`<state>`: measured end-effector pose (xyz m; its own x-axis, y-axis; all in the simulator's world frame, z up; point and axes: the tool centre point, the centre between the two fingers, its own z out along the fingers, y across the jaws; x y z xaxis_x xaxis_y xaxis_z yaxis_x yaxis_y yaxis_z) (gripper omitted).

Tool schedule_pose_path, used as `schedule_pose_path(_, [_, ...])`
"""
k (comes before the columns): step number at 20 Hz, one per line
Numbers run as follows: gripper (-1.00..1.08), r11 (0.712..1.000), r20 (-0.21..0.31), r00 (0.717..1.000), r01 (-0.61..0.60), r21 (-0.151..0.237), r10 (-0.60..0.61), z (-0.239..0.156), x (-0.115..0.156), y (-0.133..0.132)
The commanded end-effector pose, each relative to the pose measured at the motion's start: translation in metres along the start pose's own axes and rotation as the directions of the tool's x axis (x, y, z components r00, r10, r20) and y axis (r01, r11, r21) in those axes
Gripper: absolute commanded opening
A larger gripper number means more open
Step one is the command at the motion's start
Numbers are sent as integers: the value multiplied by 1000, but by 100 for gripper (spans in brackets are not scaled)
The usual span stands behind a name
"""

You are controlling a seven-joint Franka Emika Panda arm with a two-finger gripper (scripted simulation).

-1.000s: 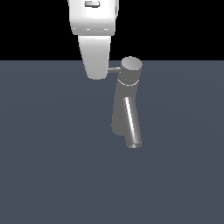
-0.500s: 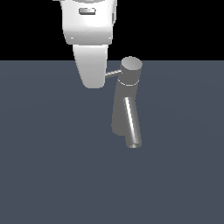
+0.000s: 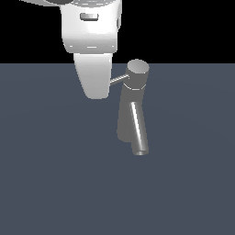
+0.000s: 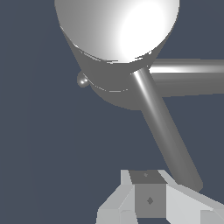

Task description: Turn on the faucet by rotating a designated handle.

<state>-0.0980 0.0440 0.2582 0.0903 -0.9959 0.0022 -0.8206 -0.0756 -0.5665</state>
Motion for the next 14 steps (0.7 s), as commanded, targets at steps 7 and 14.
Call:
schedule_pose_path(7, [-100, 1000, -4, 1000, -7, -3, 7, 0, 11, 12])
schedule_pose_path(14, [-100, 1000, -5, 1000, -8, -4, 8, 0, 18, 21])
